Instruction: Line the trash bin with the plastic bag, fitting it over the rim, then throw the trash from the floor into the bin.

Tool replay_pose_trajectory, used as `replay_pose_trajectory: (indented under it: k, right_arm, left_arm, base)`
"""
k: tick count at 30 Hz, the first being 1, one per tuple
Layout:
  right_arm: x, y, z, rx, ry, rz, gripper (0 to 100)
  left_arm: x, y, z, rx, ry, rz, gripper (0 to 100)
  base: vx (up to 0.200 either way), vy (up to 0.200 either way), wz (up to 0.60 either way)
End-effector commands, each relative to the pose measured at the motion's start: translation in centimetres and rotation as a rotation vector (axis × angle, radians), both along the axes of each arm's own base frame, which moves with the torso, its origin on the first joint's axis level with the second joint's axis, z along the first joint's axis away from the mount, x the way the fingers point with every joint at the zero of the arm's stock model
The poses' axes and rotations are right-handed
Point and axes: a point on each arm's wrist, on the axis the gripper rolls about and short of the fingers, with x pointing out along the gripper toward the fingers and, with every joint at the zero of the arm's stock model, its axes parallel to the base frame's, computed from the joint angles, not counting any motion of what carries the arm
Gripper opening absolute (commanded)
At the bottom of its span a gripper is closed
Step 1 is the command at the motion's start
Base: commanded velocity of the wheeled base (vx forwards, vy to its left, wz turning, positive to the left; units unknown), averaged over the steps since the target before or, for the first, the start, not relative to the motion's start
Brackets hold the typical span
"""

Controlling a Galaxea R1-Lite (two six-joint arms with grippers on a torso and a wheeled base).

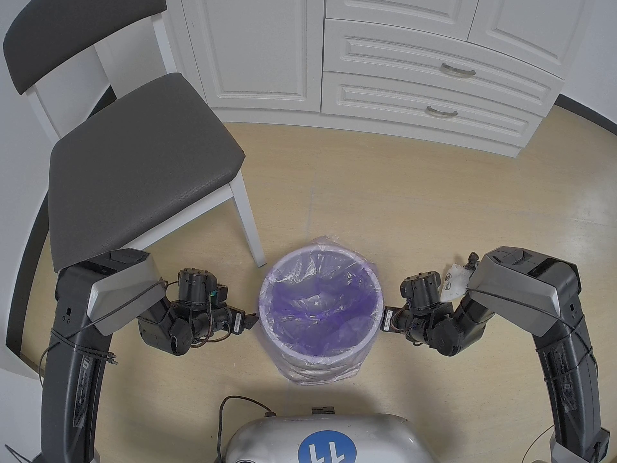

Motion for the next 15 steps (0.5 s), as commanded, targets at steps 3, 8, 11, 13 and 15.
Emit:
replay_pose_trajectory:
  k: [3, 8, 11, 13, 15]
  right_arm:
    - [1.1, 0.9, 0.3, -0.01, 0.093, -0.042, 100]
    - [1.8, 1.1, 0.6, 0.011, 0.171, -0.103, 100]
    - [1.9, 1.0, 0.7, 0.022, 0.192, -0.122, 100]
    - [1.9, 1.0, 0.7, 0.024, 0.194, -0.123, 100]
    - [1.7, 1.0, 0.6, 0.019, 0.199, -0.122, 100]
  left_arm:
    - [0.1, 0.2, 0.7, -0.005, -0.014, 0.006, 100]
    - [0.1, 0.3, 0.9, -0.005, -0.011, 0.009, 100]
    - [-0.1, 0.1, 0.5, 0.0, -0.001, 0.001, 100]
    - [-0.2, 0.0, 0.3, 0.003, 0.004, -0.001, 100]
    - [-0.2, -0.1, 0.2, 0.003, 0.007, -0.002, 100]
  base:
    - [0.0, 0.0, 0.0]
    - [0.0, 0.0, 0.0]
    - [0.0, 0.0, 0.0]
    - [0.0, 0.0, 0.0]
    - [0.0, 0.0, 0.0]
